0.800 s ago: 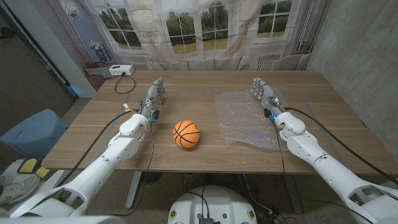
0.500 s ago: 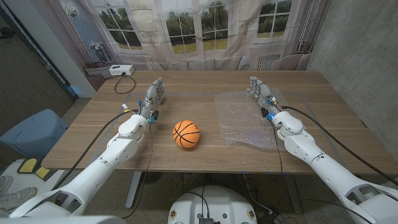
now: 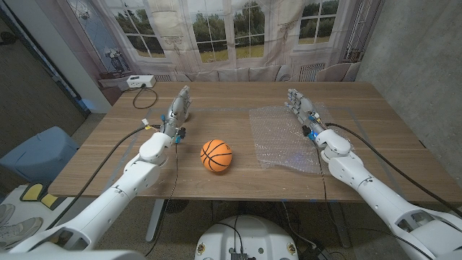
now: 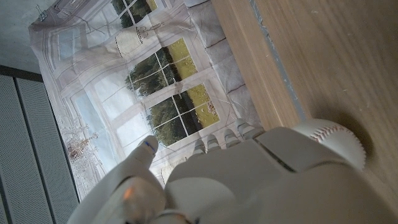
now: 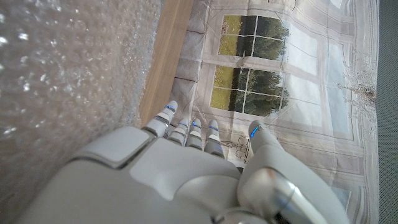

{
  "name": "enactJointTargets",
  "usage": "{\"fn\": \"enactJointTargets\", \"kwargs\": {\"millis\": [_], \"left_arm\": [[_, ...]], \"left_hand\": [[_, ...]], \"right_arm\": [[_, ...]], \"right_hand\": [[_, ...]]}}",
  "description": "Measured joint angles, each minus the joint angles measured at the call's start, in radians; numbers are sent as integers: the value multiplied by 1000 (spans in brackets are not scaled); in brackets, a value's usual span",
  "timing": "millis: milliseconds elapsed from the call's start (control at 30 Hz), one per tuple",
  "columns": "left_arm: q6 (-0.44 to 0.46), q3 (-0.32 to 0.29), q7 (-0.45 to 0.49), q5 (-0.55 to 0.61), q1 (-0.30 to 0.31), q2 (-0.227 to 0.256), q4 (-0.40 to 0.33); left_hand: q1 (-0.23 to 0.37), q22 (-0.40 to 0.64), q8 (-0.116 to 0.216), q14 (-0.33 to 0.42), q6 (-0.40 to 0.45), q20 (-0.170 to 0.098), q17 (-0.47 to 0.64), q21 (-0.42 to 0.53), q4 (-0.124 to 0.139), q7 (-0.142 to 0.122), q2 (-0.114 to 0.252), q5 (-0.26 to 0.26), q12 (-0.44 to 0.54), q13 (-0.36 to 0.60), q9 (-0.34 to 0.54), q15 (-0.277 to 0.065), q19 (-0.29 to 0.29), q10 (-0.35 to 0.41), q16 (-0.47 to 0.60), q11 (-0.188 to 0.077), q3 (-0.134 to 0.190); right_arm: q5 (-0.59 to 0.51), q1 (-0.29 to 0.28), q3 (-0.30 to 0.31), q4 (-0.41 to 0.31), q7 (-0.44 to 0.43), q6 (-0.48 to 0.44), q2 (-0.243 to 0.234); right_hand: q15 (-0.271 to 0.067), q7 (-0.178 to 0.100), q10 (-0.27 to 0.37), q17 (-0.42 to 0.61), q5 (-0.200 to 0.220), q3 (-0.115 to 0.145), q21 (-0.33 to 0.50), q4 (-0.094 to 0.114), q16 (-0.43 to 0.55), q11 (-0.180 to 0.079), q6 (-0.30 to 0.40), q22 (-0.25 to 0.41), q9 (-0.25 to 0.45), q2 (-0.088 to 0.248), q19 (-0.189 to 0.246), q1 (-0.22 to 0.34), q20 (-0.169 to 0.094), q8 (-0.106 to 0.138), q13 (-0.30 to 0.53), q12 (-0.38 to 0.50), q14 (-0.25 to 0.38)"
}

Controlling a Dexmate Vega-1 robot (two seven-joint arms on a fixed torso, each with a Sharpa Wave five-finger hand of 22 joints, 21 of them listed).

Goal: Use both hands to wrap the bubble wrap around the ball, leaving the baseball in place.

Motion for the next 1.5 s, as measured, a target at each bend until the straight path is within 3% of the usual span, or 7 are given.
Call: {"fn": "enactJointTargets", "kwargs": {"millis": [200, 400, 700, 767, 900, 1167, 1500], "left_arm": [[24, 7, 54, 82, 18, 28, -77], [53, 18, 80, 153, 26, 68, -158], [121, 42, 54, 270, 12, 130, -253], [126, 49, 50, 278, 4, 145, -276], [184, 60, 23, 338, -8, 172, -329], [260, 89, -29, 406, -48, 213, -407], [349, 150, -131, 506, -130, 238, -467]], "left_hand": [[28, 0, 7, 45, 14, 5, 0, 6, -37, -19, -20, -9, 13, 0, 0, -1, 23, 56, 4, 5, -6], [65, 0, 11, 154, 85, 30, 3, 10, -86, -18, -49, -17, 18, 4, 0, 5, 54, 113, 18, 4, -14], [99, 3, 19, 213, 174, 47, 7, 13, -139, -15, -83, -21, 28, 9, 5, -2, 72, 178, 18, 13, -23], [106, 3, 19, 213, 182, 62, 7, 11, -151, -17, -90, -24, 31, 10, 5, -2, 62, 190, 18, 11, -25], [124, 7, 19, 193, 188, 122, 12, -17, -173, -23, -108, -24, 31, 16, 9, 18, -10, 209, 2, 9, -33], [146, 12, 7, 135, 185, 168, 16, -20, -195, -20, -130, -24, 20, 19, 9, 46, -34, 194, -13, 24, -40], [153, 12, -1, 93, 173, 177, 17, -26, -205, -19, -147, -24, 9, 23, 14, 75, -60, 166, -17, 52, -50]], "right_arm": [[11, -20, 11, -12, 12, 18, -8], [14, -42, 20, -40, 12, 33, -21], [-2, -93, 37, -123, -11, 47, -62], [-7, -97, 39, -129, -17, 51, -64], [-13, -125, 49, -169, -28, 59, -83], [-28, -163, 64, -219, -54, 81, -102], [-56, -197, 80, -267, -87, 102, -118]], "right_hand": [[0, 0, 0, -3, 0, 0, 0, 0, 0, 0, 0, 0, 0, -4, 0, -4, 0, 0, 0, 0, 0], [0, 6, 11, -5, 0, 0, 0, 0, 0, 3, 5, 0, 0, -4, 1, -4, 10, 0, 0, 0, 0], [7, 11, 11, -9, 0, -1, 0, -12, 0, 3, 11, 0, 0, -21, 6, 0, 17, 0, 0, 0, 8], [11, 11, 14, -9, 0, -3, 0, -13, 0, 6, 11, 0, 0, -22, 11, 1, 22, 0, 0, 0, 11], [11, 11, 18, -9, 0, -3, 0, -14, 0, 11, 11, 0, 0, -24, 11, 3, 22, 0, 0, 0, 11], [11, 11, 18, -9, 0, -2, 0, -21, 0, 11, 11, 0, 0, -30, 11, 4, 22, 0, 0, 0, 11], [11, 11, 18, -9, 0, -6, 0, -25, 0, 11, 11, 0, 0, -34, 11, 7, 21, 0, 0, 0, 11]]}}
